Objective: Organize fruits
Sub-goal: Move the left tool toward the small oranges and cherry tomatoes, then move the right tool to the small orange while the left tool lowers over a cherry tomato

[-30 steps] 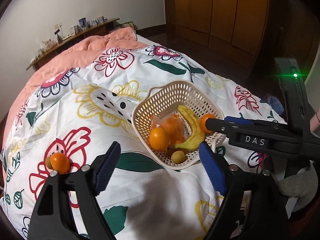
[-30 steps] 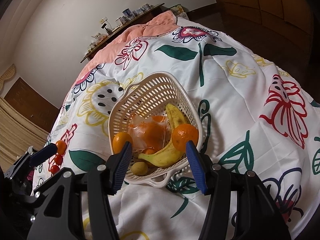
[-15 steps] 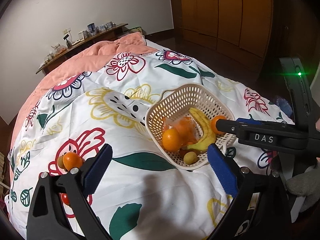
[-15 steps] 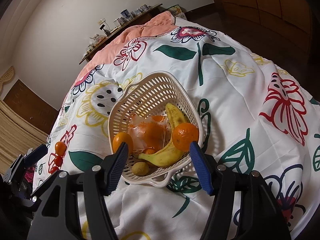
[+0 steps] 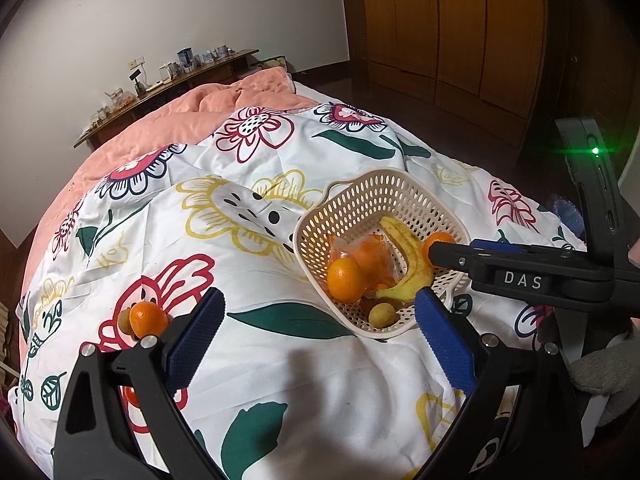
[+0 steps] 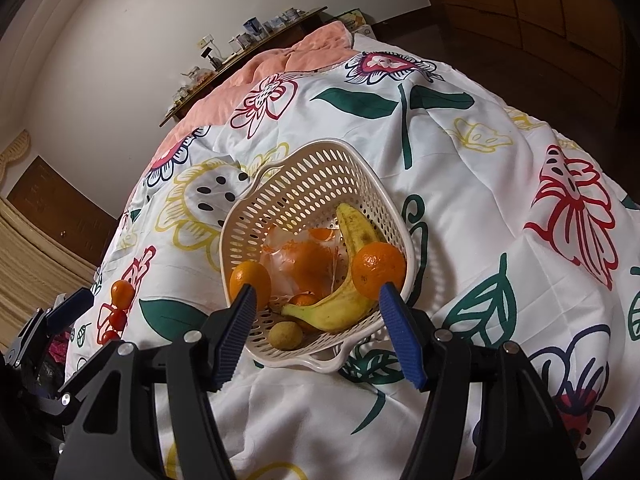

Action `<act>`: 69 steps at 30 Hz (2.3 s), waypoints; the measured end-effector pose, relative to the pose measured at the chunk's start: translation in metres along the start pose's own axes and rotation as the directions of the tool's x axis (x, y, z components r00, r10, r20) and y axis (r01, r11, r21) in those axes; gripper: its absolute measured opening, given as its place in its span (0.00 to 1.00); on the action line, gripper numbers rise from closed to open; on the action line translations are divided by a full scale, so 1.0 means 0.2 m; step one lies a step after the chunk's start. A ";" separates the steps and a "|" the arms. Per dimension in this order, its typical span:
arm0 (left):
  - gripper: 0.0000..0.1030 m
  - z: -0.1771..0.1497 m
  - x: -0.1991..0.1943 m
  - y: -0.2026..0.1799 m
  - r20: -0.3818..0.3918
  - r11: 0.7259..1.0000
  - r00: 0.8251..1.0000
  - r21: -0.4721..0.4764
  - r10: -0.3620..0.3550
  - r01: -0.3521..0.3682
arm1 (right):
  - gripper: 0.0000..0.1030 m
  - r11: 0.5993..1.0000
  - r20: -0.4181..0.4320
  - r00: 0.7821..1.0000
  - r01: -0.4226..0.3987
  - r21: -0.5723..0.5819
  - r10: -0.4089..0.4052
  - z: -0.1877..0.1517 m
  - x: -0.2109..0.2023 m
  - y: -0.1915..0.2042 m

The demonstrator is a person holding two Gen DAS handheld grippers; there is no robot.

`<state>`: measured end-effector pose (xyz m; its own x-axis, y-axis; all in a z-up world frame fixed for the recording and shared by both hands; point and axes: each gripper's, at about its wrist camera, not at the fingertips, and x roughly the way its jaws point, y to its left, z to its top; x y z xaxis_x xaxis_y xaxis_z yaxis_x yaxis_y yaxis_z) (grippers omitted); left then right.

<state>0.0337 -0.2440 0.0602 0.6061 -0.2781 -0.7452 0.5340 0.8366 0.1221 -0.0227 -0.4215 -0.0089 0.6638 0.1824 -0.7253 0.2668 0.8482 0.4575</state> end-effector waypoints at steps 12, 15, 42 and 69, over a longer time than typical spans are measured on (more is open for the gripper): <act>0.94 -0.01 -0.07 0.07 0.021 0.999 0.999 -0.032 0.026 -0.025 | 0.63 1.000 -0.006 1.000 -0.007 -0.021 0.007 -0.01 0.01 0.06; 0.95 -0.02 -0.09 0.13 0.030 0.998 0.999 -0.060 0.033 -0.031 | 0.63 1.000 -0.008 1.000 -0.009 -0.029 0.009 -0.02 0.01 0.08; 0.75 -0.34 -0.13 0.85 -0.038 0.931 0.998 -0.360 0.057 -0.066 | 0.63 0.993 -0.054 0.998 -0.030 -0.110 0.024 -0.07 0.04 0.28; 0.30 -0.49 0.05 0.83 -0.106 0.935 0.994 -0.352 -0.004 -0.034 | 0.63 0.982 -0.070 0.997 -0.044 -0.185 0.031 -0.12 0.03 0.45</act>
<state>0.0703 -0.0619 0.0099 0.5381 -0.2296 -0.8110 0.2710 0.9582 -0.0914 -0.0109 -0.3320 0.0169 0.6213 0.2432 -0.7448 0.1039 0.9166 0.3860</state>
